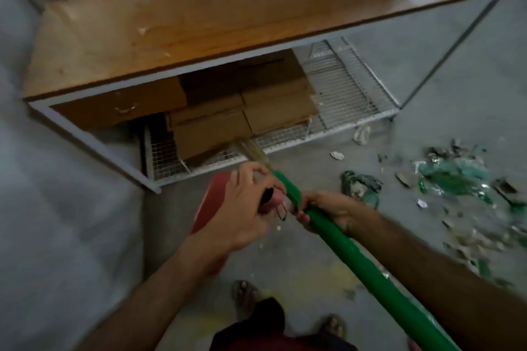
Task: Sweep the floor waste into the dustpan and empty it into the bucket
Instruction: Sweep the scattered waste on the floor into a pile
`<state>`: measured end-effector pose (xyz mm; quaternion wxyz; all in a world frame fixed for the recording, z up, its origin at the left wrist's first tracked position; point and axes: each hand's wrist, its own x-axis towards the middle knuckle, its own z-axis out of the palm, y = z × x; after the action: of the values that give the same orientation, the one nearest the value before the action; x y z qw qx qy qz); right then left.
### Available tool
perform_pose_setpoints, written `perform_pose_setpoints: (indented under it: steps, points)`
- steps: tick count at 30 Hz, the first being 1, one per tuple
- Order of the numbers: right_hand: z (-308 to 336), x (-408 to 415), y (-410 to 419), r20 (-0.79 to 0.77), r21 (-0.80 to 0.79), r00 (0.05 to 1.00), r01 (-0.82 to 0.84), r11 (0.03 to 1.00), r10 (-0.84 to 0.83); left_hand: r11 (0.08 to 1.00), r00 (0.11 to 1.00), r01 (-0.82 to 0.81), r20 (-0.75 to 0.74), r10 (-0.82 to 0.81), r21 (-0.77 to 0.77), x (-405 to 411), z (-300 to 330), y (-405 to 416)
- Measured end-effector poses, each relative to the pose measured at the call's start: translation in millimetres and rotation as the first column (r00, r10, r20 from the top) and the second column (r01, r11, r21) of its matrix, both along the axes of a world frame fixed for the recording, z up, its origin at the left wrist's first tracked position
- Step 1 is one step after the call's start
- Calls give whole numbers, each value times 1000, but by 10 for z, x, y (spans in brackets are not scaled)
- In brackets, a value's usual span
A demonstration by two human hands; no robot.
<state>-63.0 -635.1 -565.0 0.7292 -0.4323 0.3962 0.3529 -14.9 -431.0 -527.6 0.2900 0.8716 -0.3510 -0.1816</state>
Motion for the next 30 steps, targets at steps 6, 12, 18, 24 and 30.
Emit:
perform_pose_setpoints:
  steps: [6, 12, 18, 24, 30]
  points:
    - [-478, -1345, -652, -1, -360, 999, 34, 932, -36, 998, 993, -57, 100, 57, -9, -321, -203, -607]
    - [-895, -2404, -916, 106, -656, 993, 104, 748, -45, 897, 864, -434, -322, 388, -81, -936, -251, -1308]
    - [-1103, -3119, -1141, 159, -561, 960, 279, 779, -229, 658, 414, -753, -770, 486, 10, -1619, -236, -1819]
    - [-1193, -3607, -1381, 116, -566, 893, 420, 709, -436, 720, 368, -694, -850, 377, 20, -2134, -241, -2381]
    - [-1207, -3853, -1693, 185, -450, 711, 675, 585, -678, 867, 432, -482, -827, 361, 127, -2200, -305, -2845]
